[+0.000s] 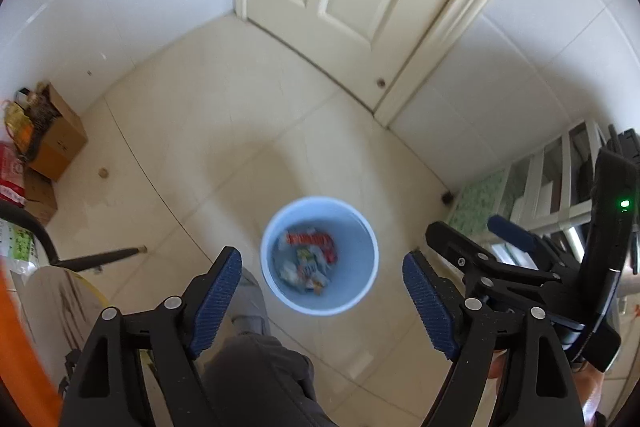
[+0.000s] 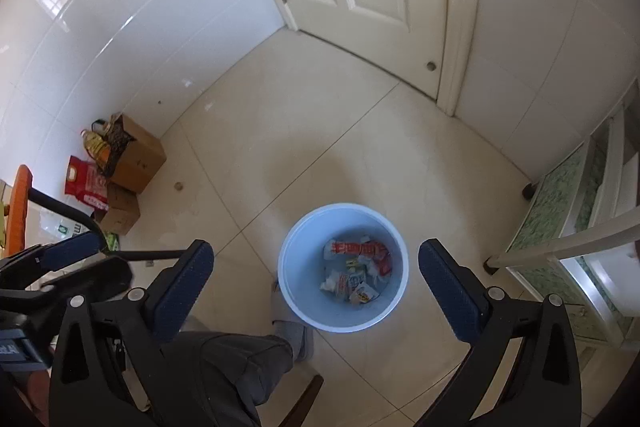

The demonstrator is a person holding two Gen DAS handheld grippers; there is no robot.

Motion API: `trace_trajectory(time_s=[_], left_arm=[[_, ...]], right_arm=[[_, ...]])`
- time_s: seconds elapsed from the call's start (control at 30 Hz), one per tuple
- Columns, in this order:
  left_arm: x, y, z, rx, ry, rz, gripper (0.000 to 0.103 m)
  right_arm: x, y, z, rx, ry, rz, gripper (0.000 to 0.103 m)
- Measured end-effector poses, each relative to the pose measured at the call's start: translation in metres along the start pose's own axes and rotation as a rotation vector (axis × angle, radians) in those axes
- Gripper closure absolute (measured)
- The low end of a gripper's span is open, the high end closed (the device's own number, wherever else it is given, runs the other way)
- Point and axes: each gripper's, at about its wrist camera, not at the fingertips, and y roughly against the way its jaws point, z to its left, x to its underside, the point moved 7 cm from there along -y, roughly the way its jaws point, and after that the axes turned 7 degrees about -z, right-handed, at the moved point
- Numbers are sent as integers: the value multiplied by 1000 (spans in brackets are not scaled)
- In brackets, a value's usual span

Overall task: Collect trash
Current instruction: 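Carry the snack packet and brown ball to the blue bin and open both tools, then return both tools from the bin to the orange table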

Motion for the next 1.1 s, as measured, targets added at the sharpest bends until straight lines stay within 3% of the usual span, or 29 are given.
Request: trace_trajectory(time_s=[0.27, 0.43, 0.63, 1.1], left_arm=[[32, 83, -3, -29, -11, -185, 18], [60, 143, 5, -51, -3, -290, 9], [105, 231, 33, -80, 34, -424, 6], [251, 403, 105, -271, 185, -677, 1]], right_arm=[[-5, 43, 21, -27, -1, -62, 0], [-13, 84, 51, -71, 27, -132, 0], [-21, 138, 105, -138, 97, -233, 0], [2, 231, 264, -328, 320, -372, 0]])
